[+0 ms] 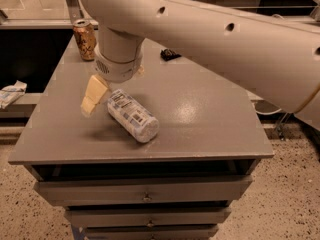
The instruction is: Place blue plastic bottle upright
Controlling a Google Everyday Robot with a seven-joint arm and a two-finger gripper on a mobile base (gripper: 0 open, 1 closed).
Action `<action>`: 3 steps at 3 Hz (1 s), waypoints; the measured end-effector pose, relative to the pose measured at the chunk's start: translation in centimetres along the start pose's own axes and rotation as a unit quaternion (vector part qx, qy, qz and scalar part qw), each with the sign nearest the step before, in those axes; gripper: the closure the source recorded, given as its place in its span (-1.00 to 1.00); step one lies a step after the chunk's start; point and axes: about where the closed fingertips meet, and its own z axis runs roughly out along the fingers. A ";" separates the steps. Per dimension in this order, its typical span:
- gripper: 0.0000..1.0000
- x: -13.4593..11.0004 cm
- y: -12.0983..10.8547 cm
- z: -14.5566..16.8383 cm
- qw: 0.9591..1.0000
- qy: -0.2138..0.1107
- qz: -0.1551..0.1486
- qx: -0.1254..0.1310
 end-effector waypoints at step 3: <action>-0.50 1.7 -1.0 2.8 0.999 0.015 0.036 0.011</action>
Offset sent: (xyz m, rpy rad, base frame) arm 0.0082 -0.0148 -0.0396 -0.0239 0.0330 -0.0920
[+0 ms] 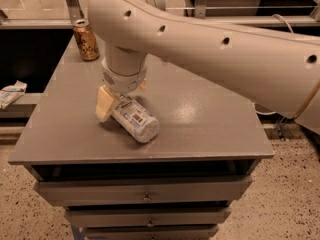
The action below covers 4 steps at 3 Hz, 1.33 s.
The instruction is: Place blue plastic bottle upright
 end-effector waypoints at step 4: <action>1.00 -2.0 -0.7 -8.5 0.991 -0.131 -0.038 -0.014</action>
Offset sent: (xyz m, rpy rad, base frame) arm 0.0042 -0.0135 0.0329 0.0533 -0.0692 -0.0082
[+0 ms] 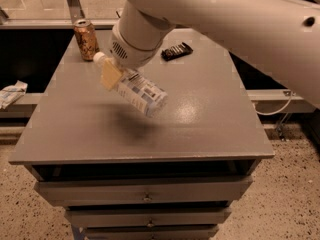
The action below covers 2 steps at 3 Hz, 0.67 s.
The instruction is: Place blue plastic bottle upright
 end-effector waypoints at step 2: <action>1.00 -4.4 -1.1 -7.1 0.963 -0.245 -0.015 -0.109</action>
Offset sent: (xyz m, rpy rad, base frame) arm -0.0095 -0.0156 0.1140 0.5476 -0.4199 0.4921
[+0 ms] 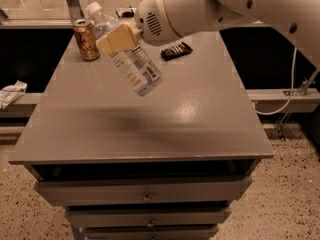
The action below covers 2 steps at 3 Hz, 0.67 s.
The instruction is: Place blue plastic bottle upright
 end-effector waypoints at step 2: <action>1.00 -1.3 1.6 -1.9 0.973 -0.169 -0.075 -0.136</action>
Offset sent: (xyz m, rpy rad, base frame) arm -0.0255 -0.0143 0.0248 0.3976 -0.3429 0.4039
